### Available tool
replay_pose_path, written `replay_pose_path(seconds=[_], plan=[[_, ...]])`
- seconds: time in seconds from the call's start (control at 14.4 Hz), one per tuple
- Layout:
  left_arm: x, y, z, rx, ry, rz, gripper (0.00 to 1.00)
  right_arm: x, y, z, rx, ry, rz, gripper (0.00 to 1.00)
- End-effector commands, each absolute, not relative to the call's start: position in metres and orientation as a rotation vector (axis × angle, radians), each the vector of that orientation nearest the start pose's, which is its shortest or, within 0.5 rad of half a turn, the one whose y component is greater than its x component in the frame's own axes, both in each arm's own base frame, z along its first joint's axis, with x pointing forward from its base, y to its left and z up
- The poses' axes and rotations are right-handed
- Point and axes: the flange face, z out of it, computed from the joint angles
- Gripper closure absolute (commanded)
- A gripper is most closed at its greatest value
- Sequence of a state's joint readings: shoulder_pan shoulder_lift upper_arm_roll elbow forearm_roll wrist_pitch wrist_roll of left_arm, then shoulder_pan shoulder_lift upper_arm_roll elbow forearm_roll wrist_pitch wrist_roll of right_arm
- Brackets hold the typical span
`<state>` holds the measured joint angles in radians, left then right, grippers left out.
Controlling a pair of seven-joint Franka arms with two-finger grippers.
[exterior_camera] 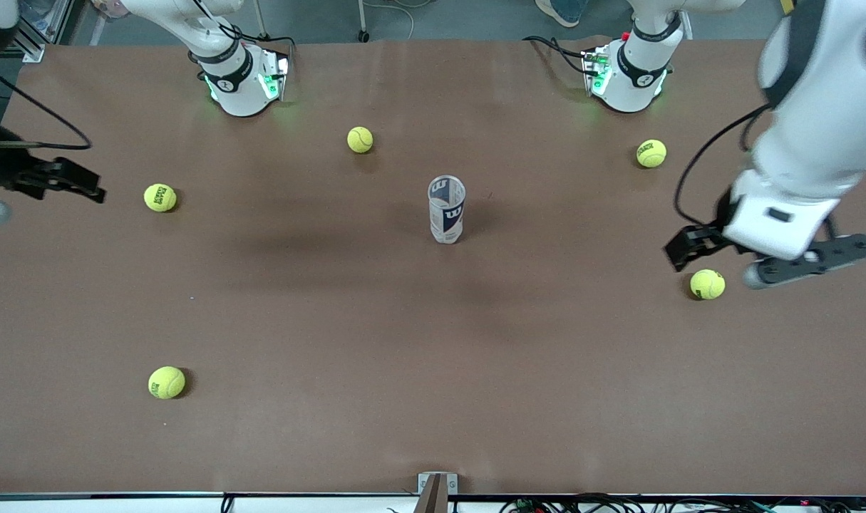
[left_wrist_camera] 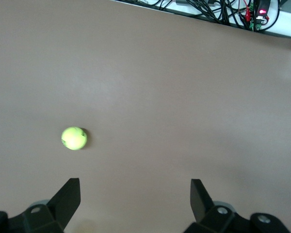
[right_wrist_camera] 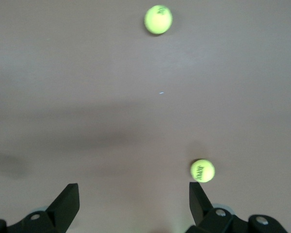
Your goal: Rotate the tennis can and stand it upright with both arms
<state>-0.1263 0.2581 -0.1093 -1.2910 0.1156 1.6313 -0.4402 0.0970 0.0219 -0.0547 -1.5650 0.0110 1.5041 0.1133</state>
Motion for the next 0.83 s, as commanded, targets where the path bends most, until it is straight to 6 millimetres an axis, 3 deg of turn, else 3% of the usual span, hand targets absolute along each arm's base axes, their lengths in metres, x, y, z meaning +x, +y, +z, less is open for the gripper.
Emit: replay_pose_path(seconds=[0.0,0.21,0.28,0.76], plan=[[0.616,-0.089,0.619,-3.116,-0.164,-0.11,0.0,0.541,0.098,0.613,-3.142,0.089,0.134,0.0],[0.612,-0.043,0.629,-3.141,0.047,-0.072,0.0,0.528,0.168,0.61,-3.089,0.182,0.156,0.0],[0.608,-0.034,0.638,-3.157,0.032,-0.092,0.0,0.525,0.184,0.604,-3.067,0.212,0.178,0.0],[0.61,-0.036,0.631,-3.155,0.036,-0.073,0.0,0.488,0.342,0.559,-3.066,0.218,0.128,0.0]])
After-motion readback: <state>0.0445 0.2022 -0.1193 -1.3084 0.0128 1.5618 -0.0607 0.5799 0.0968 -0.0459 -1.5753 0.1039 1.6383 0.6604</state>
